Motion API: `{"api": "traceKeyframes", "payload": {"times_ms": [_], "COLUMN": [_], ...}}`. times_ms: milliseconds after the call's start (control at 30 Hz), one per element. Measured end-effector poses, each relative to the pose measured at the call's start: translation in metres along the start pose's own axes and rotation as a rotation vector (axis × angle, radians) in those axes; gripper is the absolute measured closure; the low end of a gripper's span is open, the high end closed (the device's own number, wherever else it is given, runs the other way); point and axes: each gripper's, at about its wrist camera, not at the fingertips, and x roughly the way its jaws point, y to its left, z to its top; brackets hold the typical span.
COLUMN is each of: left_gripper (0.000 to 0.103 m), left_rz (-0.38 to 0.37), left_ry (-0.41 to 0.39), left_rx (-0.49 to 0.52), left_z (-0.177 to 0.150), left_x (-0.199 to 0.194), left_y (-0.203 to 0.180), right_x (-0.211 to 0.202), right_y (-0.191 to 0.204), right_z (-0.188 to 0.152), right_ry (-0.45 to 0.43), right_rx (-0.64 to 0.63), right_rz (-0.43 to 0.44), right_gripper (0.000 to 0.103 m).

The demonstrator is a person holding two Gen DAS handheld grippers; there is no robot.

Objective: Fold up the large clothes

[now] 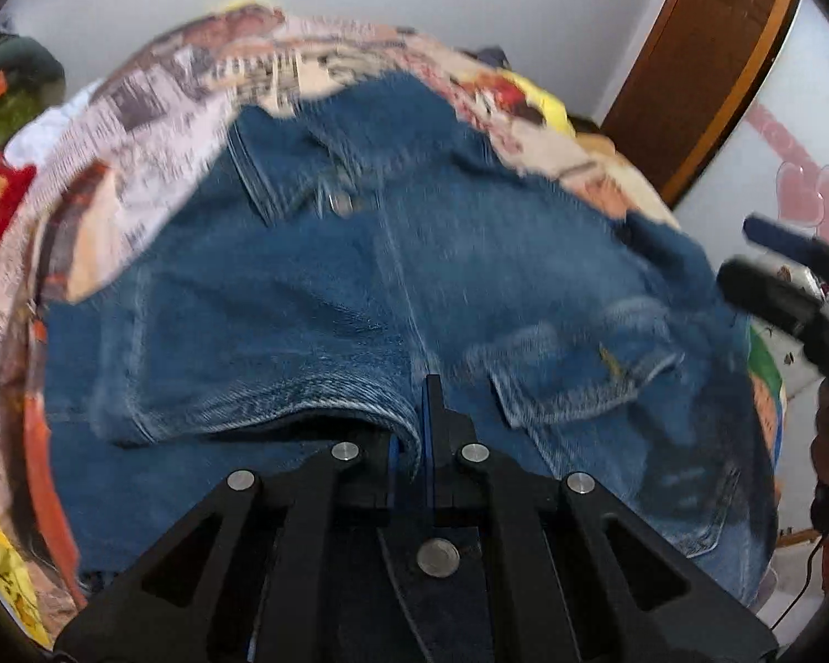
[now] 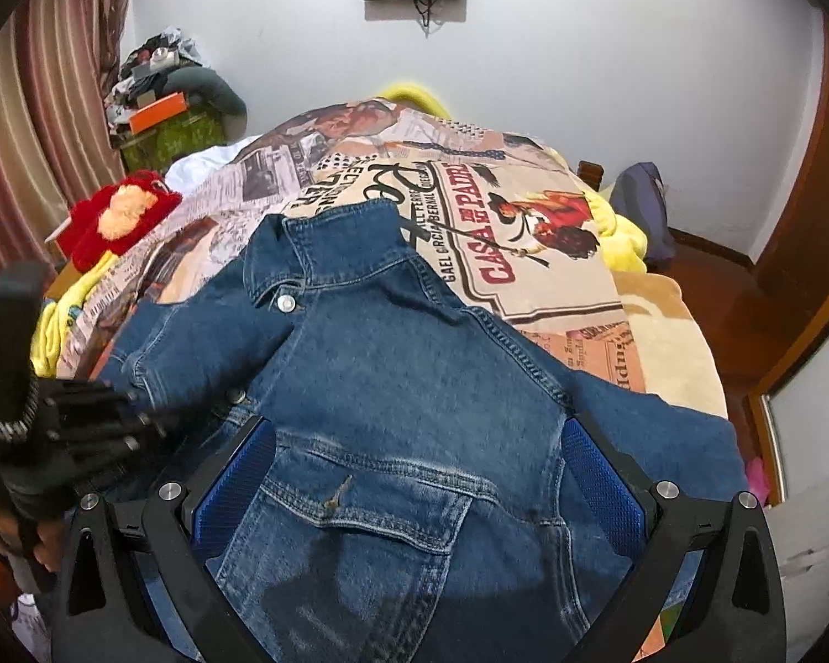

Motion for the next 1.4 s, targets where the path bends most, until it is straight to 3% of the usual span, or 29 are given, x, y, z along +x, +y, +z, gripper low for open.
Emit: {"api": "traceKeyframes", "payload": {"times_ms": [133,200,267,300,433,567,700,833,967,1167,1300,1400], "left_gripper": [0.089,0.077,0.05,0.048,0.048,0.042,0.041,0.041,0.041,0.041,0.041,0.041], "left_rz": [-0.022,-0.02,0.006,0.017,0.076,0.248,0.333,0.354,0.356,0.339,0.33,0.321], "left_ry": [0.042,0.043,0.028,0.008,-0.068,-0.156,-0.153,-0.107,-0.057,-0.045,-0.045,-0.046], "left_rx": [-0.039,-0.037,-0.029,-0.027,-0.048,-0.084,-0.128,-0.18,-0.226,-0.267,-0.281,-0.288], "left_z": [-0.01,-0.013,-0.015,-0.016,-0.022,-0.03,-0.042,-0.06,-0.076,-0.092,-0.093,-0.093], "left_x": [0.004,-0.004,-0.017,-0.024,-0.062,-0.099,-0.11,-0.1,-0.083,-0.076,-0.075,-0.073], "left_y": [0.007,0.01,0.015,0.018,0.044,0.087,0.129,0.162,0.182,0.196,0.203,0.206], "right_x": [-0.001,-0.002,-0.004,-0.004,-0.007,-0.004,0.008,0.032,0.069,0.131,0.167,0.174], "right_y": [0.009,0.015,0.023,0.027,0.05,0.083,0.124,0.171,0.216,0.261,0.272,0.278], "right_z": [-0.001,0.001,0.004,0.005,0.017,0.031,0.041,0.047,0.047,0.039,0.031,0.027], "right_ry": [0.002,0.001,-0.006,-0.01,-0.034,-0.046,-0.029,0.02,0.118,0.292,0.381,0.346], "right_rx": [-0.029,-0.042,-0.062,-0.069,-0.115,-0.173,-0.232,-0.32,-0.393,-0.427,-0.416,-0.439], "right_rz": [0.001,0.01,0.021,0.025,0.056,0.107,0.17,0.224,0.268,0.299,0.269,0.211], "right_gripper": [0.0,0.0,0.0,0.0,0.0,0.0,0.0,0.0,0.0,0.0,0.001,0.011]}}
